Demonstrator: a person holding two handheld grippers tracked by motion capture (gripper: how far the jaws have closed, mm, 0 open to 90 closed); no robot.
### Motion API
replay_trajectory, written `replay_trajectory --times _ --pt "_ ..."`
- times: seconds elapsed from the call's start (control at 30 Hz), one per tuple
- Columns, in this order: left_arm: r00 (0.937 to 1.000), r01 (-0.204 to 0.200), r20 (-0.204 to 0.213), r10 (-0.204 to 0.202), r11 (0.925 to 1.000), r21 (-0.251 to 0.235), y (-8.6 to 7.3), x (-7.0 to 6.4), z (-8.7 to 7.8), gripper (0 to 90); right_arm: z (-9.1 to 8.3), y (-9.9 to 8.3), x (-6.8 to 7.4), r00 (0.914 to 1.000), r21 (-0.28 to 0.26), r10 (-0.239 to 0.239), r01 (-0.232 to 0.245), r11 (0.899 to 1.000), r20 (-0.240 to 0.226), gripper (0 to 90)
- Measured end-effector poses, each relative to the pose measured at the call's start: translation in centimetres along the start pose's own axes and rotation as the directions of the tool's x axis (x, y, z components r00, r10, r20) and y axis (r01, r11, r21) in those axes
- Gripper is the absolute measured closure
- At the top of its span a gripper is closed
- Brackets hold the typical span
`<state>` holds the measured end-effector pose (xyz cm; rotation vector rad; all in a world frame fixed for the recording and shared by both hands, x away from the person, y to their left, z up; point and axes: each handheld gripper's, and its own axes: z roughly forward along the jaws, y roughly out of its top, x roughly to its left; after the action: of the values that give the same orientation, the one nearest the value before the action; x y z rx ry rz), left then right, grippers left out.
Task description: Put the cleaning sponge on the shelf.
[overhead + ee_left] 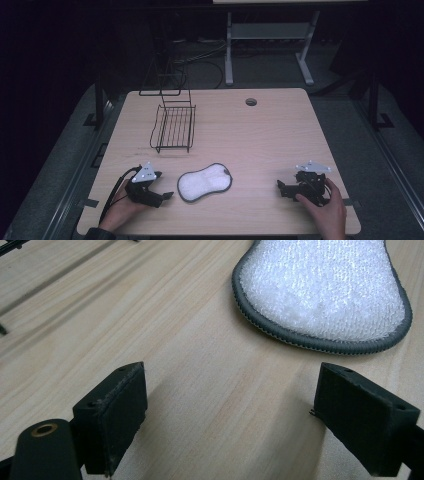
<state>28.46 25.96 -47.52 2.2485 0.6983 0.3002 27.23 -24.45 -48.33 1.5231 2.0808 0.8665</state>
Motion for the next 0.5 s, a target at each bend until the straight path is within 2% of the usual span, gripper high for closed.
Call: replay_trajectory --times 0.17,0.3,0.43,0.5 --pt "1.0 0.001 -0.002 -0.001 1.0 0.002 0.0 0.0 -0.1 13.1 0.0 0.0 0.0 1.0 0.0 0.0 0.0 1.0 0.0 0.0" --pt "1.0 0.008 -0.006 -0.008 0.9994 0.034 0.3 0.1 -0.3 15.1 0.0 0.0 0.0 1.0 -0.001 -0.001 0.001 1.0 0.0 0.0" --pt "0.9995 0.027 0.012 -0.027 0.9994 0.02 0.8 0.1 -1.0 25.5 0.0 0.0 0.0 1.0 -0.001 -0.001 0.001 1.0 0.0 0.0" --pt "0.9989 0.038 0.026 -0.039 0.9991 0.016 1.1 0.1 -1.3 35.0 0.0 0.0 0.0 1.0 -0.001 -0.001 0.001 1.0 0.001 0.0"
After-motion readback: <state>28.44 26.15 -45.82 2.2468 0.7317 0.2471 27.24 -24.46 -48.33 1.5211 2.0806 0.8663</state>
